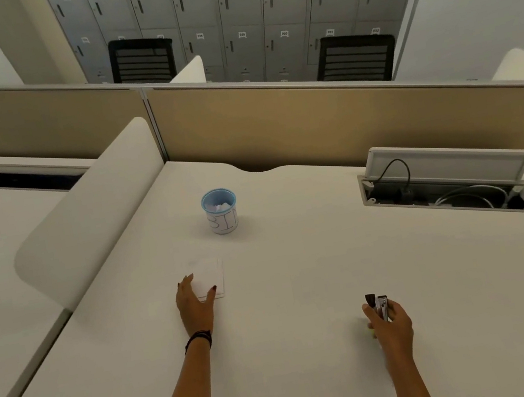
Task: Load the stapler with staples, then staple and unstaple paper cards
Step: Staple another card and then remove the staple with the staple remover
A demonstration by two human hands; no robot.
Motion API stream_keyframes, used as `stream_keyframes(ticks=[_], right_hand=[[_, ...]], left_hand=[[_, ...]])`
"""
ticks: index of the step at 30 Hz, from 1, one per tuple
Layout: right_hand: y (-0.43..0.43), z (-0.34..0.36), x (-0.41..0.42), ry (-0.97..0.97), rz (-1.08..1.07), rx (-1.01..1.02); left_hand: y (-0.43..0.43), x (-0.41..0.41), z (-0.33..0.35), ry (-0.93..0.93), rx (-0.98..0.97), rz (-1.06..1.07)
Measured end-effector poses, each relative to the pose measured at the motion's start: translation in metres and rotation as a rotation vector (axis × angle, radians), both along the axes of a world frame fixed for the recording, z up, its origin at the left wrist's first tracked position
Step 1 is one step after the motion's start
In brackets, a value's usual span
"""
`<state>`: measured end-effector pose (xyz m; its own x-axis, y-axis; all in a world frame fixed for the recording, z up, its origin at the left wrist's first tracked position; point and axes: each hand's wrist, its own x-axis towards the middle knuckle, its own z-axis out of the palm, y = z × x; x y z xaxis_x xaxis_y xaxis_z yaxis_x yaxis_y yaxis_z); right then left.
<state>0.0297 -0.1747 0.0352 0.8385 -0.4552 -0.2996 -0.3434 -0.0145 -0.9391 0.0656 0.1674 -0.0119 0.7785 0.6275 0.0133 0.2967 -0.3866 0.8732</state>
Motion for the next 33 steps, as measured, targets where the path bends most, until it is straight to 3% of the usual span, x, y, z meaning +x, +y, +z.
stream_keyframes(ticks=[15, 33], right_hand=[[0.043, -0.029, 0.018, 0.055, 0.086, -0.054], [0.059, -0.027, 0.02, 0.035, 0.057, -0.022]], left_hand=[[0.05, 0.038, -0.009, 0.156, 0.104, -0.227], [0.044, 0.03, 0.007, -0.079, 0.199, -0.146]])
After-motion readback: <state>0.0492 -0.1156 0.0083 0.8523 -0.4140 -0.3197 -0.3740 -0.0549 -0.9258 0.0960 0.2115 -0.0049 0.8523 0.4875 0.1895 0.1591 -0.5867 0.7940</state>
